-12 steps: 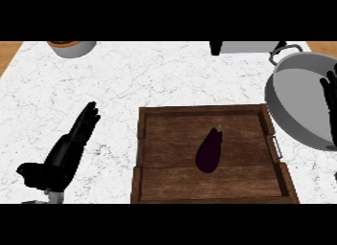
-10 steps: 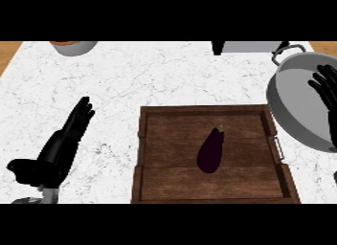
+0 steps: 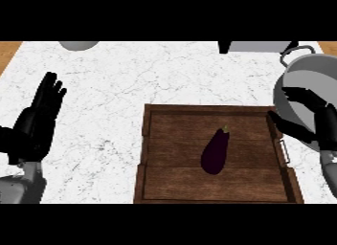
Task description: Pick the eggplant from the tray and place it in the pot
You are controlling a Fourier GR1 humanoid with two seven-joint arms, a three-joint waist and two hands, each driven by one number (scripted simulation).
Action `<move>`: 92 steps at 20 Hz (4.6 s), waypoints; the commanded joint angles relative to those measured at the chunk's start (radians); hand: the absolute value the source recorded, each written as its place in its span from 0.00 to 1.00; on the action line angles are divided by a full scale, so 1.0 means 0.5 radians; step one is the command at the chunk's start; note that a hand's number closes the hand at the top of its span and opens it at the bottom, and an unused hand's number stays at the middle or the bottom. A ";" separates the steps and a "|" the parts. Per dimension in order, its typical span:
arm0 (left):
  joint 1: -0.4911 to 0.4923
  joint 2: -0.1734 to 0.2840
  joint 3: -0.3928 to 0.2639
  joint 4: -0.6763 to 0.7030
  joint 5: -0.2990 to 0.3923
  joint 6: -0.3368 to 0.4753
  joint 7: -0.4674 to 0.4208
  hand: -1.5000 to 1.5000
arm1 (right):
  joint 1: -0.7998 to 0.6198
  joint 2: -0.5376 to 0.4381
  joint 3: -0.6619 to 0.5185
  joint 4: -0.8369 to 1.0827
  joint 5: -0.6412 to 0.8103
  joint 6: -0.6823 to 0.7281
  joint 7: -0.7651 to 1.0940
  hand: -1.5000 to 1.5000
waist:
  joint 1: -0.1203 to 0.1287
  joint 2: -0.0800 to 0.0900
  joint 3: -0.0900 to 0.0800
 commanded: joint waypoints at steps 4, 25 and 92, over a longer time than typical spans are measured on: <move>-0.132 -0.019 0.100 0.065 -0.034 0.016 0.117 0.50 | 0.123 0.035 -0.043 -0.209 0.056 0.118 -0.251 0.00 | -0.043 -0.014 0.004; -0.021 -0.012 0.159 -0.033 -0.003 -0.084 0.091 0.50 | -0.638 -0.076 0.701 -0.618 0.011 1.336 1.800 0.00 | -0.007 -0.013 0.002; -0.100 -0.153 0.415 -0.001 -0.176 -0.252 0.200 0.50 | 0.729 0.331 0.771 -1.728 1.695 0.884 0.928 1.00 | -0.092 -0.026 0.005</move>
